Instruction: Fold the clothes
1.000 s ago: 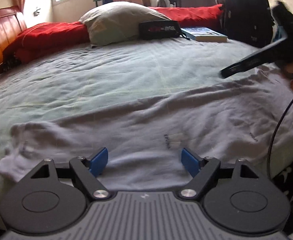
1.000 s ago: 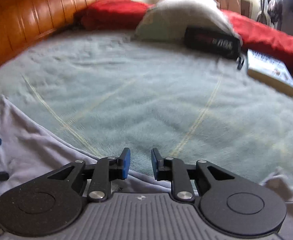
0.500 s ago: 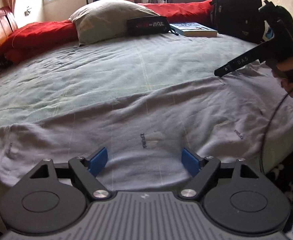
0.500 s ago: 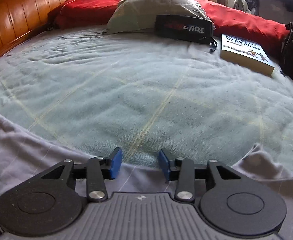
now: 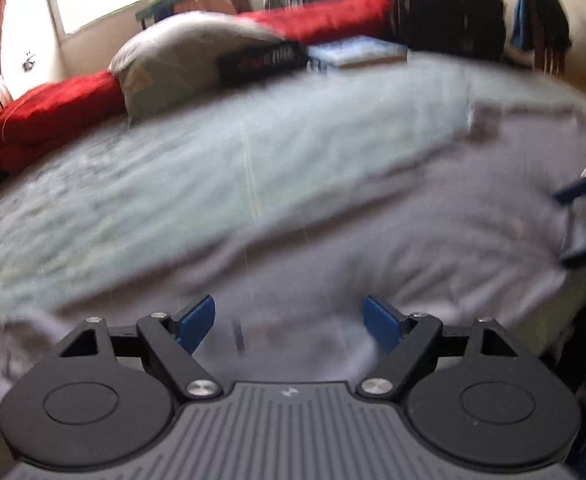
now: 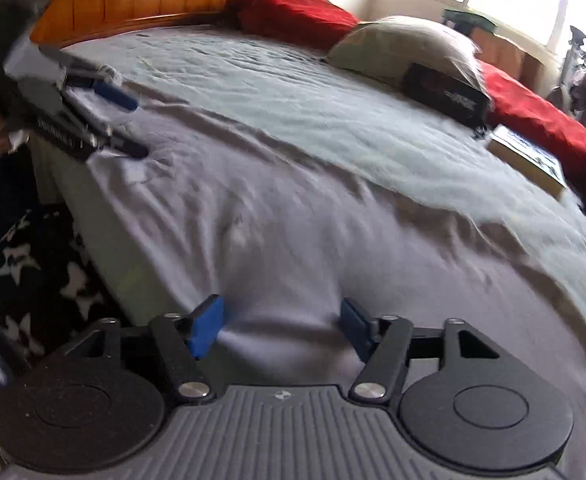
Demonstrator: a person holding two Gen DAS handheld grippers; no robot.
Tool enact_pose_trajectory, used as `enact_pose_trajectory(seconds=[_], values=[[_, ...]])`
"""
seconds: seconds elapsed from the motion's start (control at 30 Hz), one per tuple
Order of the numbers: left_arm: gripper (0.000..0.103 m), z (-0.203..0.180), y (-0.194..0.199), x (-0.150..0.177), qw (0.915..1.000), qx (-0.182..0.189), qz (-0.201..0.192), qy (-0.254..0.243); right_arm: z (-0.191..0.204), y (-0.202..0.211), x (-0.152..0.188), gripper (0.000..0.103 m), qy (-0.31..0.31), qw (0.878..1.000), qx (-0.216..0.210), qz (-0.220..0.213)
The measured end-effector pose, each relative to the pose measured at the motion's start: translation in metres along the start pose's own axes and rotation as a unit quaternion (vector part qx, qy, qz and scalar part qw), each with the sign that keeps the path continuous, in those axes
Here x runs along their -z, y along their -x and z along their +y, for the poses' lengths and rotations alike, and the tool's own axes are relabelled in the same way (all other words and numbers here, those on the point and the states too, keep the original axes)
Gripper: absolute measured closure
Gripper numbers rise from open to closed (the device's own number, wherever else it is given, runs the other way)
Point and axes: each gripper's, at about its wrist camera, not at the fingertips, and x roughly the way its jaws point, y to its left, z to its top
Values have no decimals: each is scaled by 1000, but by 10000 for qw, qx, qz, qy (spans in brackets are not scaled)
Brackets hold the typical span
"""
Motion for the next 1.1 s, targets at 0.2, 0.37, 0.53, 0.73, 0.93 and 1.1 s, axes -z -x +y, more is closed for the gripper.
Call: enact_pose_trajectory(seconds=[0.2, 0.37, 0.53, 0.73, 0.93, 1.1], values=[[20, -3, 26, -15, 9997, -88, -203, -62, -14, 19, -2, 30, -274, 9993, 219, -118], [18, -24, 15, -15, 9995, 217, -228, -25, -33, 6, -5, 28, -801, 9952, 549, -151], [17, -23, 7, 1, 9983, 508, -23, 285, -32, 19, 27, 15, -951, 9943, 484, -44], [17, 0, 1, -37, 9974, 542, -177, 441, -44, 30, 35, 15, -1377, 9893, 473, -134], [17, 19, -55, -56, 9917, 792, 75, 1010, -40, 28, 36, 14, -1294, 9900, 549, -95], [18, 22, -48, -70, 9909, 524, -122, 1231, -40, 28, 39, 11, -1325, 9897, 534, -97]])
